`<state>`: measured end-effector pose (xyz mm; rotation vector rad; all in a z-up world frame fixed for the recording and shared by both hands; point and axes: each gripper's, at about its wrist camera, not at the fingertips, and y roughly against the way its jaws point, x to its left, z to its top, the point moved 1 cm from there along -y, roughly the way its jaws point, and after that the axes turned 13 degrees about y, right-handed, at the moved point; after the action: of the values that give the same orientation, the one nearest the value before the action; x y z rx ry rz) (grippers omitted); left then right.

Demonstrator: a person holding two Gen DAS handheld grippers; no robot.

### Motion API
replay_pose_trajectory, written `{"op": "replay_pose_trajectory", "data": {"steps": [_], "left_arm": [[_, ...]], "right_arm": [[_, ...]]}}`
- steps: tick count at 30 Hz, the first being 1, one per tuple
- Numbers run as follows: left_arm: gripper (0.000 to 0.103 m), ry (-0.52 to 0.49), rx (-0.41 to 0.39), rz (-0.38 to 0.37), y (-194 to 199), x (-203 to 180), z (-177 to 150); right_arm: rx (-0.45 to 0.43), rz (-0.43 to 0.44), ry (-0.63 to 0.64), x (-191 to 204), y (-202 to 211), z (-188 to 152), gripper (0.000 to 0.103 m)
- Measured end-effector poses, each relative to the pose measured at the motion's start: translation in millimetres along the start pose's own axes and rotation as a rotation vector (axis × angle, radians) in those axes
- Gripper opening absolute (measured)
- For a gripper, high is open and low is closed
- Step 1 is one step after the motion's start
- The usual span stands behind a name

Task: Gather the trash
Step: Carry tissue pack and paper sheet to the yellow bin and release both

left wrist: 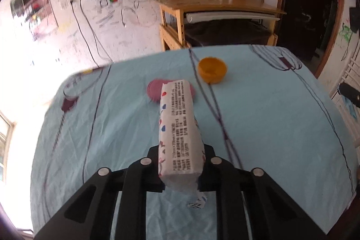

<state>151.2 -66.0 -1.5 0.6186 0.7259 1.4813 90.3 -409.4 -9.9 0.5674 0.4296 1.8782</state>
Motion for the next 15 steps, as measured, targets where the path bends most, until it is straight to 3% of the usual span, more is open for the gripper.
{"op": "replay_pose_trajectory", "data": {"steps": [7,15], "left_arm": [[0.013,-0.073,-0.05,-0.046,27.9,-44.1,5.9],[0.013,-0.183,-0.051,-0.174,44.8,-125.5,3.0]], "right_arm": [[-0.065,-0.038,-0.074,-40.1,28.0,0.4,0.049],[-0.096,-0.148,-0.159,-85.0,51.8,-11.0,0.049]]}}
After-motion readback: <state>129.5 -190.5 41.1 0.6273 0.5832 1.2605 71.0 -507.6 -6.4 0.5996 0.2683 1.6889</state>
